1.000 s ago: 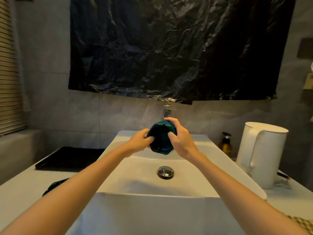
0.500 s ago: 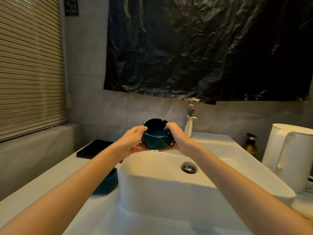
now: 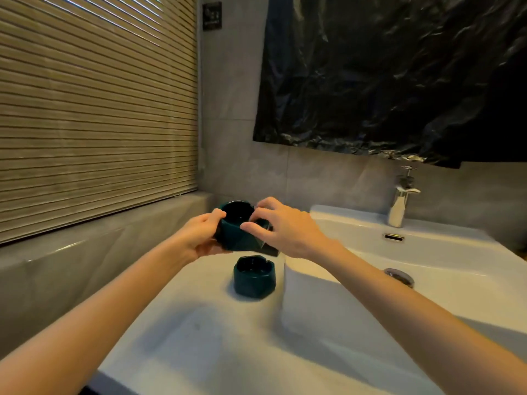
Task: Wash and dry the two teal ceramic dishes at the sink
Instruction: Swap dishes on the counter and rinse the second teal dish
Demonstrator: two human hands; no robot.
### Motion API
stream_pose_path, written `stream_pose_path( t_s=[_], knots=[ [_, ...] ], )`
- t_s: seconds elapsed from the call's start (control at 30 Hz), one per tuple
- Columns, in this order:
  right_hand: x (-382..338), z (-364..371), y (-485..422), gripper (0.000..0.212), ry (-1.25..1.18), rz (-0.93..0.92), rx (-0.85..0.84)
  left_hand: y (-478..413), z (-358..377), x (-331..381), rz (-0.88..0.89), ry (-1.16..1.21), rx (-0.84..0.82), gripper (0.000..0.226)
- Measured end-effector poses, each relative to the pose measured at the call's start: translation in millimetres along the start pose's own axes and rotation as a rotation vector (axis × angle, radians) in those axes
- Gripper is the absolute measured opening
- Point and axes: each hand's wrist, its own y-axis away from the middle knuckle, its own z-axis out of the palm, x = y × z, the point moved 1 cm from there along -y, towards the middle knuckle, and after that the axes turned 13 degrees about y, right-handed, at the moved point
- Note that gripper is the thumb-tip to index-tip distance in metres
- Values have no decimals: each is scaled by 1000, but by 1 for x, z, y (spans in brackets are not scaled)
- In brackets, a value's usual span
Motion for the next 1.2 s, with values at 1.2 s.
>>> stream_pose_path(
  t_s=[1.2],
  knots=[
    [-143,145,1,23,-363,-254,-293,18,-190,-83,315,-833,199,35]
  ],
)
